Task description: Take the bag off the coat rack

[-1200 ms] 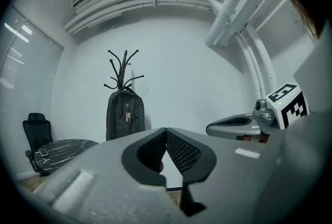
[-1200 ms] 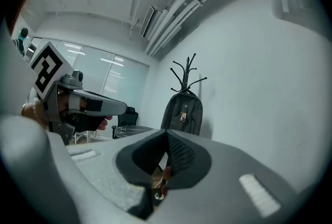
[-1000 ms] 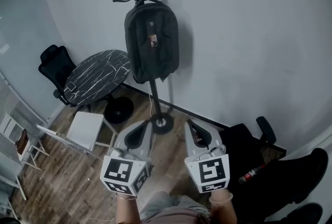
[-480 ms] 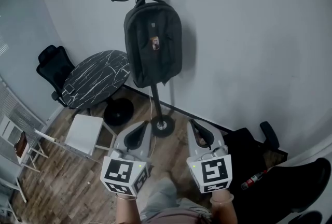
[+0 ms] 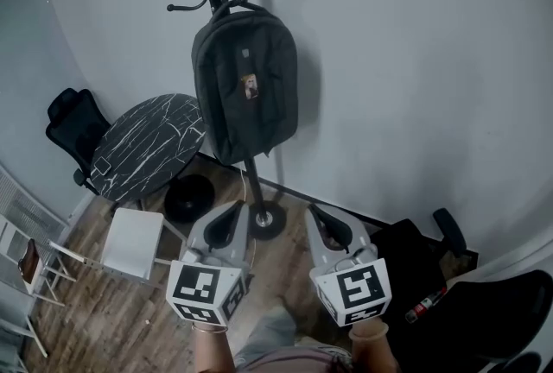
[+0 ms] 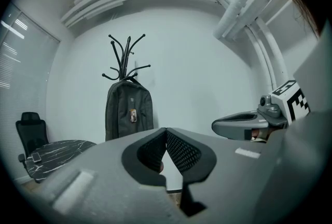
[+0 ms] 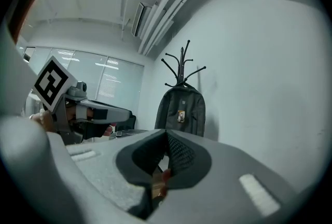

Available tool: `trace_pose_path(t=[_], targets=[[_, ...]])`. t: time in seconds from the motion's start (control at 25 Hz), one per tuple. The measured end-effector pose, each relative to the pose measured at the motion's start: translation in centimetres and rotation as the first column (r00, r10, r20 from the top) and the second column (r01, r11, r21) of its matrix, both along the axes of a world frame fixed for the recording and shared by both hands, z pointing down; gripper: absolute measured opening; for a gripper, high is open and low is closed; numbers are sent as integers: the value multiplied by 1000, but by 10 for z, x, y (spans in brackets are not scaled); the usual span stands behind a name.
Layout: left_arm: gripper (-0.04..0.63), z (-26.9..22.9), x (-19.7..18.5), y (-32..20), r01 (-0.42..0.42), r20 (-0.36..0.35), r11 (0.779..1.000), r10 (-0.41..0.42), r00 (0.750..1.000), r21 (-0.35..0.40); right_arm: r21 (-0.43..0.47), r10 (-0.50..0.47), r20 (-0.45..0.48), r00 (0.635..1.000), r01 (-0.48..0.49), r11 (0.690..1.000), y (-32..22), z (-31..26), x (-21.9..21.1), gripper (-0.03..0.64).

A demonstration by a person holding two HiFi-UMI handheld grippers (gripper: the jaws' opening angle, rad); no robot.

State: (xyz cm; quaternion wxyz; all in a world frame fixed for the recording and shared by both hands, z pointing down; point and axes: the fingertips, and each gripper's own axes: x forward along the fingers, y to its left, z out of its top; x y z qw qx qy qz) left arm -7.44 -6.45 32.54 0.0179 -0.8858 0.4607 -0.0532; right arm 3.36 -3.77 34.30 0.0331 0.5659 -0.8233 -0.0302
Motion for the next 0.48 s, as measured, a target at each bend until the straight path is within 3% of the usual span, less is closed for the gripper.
trace_pose_path(t=[0.48], targets=[[11,-2,-15,-60,-12,0,1000,12,1000,5,6,19,33,999,-19,1000,-59,-5,-7,2]])
